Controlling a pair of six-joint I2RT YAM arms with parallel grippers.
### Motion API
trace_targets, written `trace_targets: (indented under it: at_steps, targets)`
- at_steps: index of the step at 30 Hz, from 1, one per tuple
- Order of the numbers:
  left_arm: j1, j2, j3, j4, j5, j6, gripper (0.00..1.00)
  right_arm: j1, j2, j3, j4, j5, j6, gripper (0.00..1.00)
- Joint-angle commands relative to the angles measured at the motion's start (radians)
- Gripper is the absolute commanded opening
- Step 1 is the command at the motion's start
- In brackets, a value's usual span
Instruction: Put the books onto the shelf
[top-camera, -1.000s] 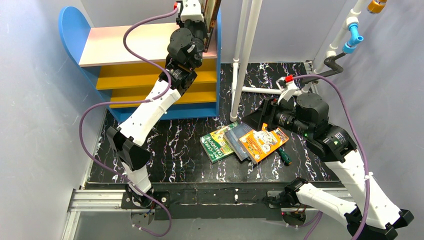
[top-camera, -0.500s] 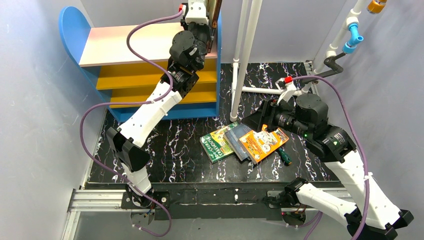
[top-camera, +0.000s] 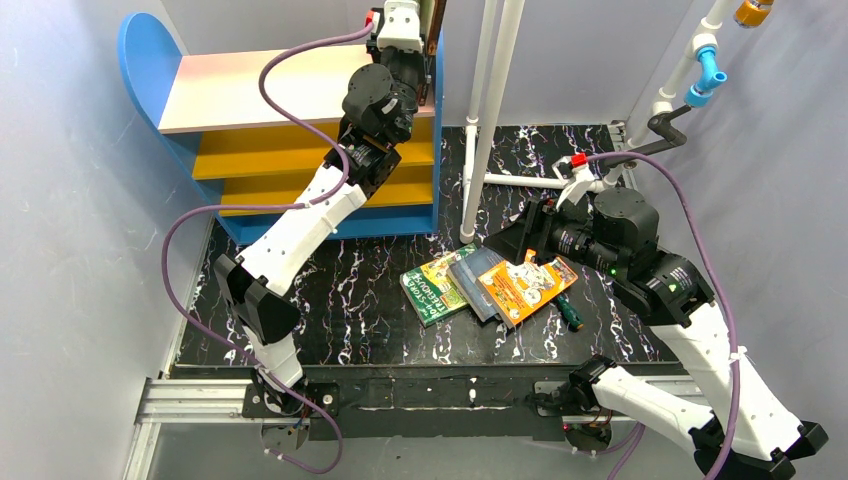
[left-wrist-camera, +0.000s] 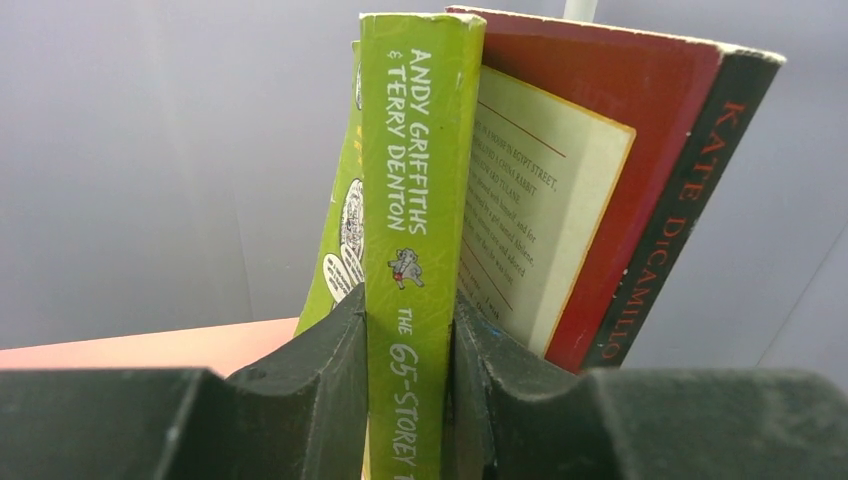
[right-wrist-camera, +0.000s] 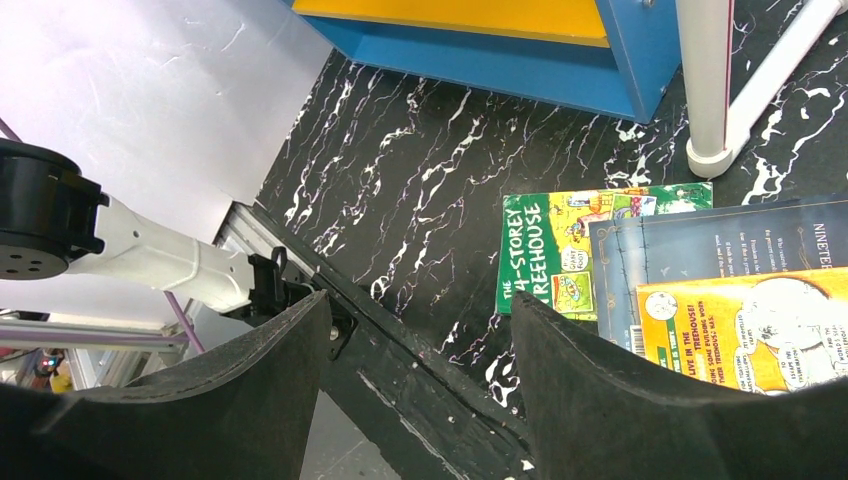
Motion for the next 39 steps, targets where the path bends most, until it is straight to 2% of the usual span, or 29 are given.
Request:
trace_targets:
  at_steps: [1,4,7,10,17,25,31,39]
  targets:
    - [-0.024,-0.046,0.008,-0.032,0.023,-0.014,0.31,-0.002,-0.014,-0.013,0.044,-0.016,0.014,0.74]
    - [-0.024,-0.052,0.017,-0.054,0.033,-0.019,0.4,-0.003,-0.013,-0.014,0.053,-0.025,0.018,0.74]
    - [-0.024,-0.066,0.018,-0.07,0.046,-0.034,0.54,-0.002,-0.008,-0.015,0.06,-0.033,0.022,0.73]
    - [-0.024,-0.084,0.014,-0.092,0.064,-0.047,0.63,-0.003,-0.004,-0.013,0.063,-0.046,0.026,0.73]
    - [-0.026,-0.12,0.008,-0.121,0.098,-0.071,0.72,-0.002,-0.002,-0.015,0.073,-0.067,0.034,0.73]
    - [-0.026,-0.131,0.027,-0.15,0.137,-0.085,0.77,-0.002,-0.003,-0.02,0.08,-0.08,0.045,0.73]
    - [-0.026,-0.117,0.056,-0.146,0.136,-0.081,0.69,-0.002,-0.005,-0.029,0.088,-0.084,0.054,0.72]
    - [-0.025,-0.109,0.058,-0.13,0.113,-0.082,0.26,-0.002,-0.001,-0.025,0.092,-0.092,0.055,0.72]
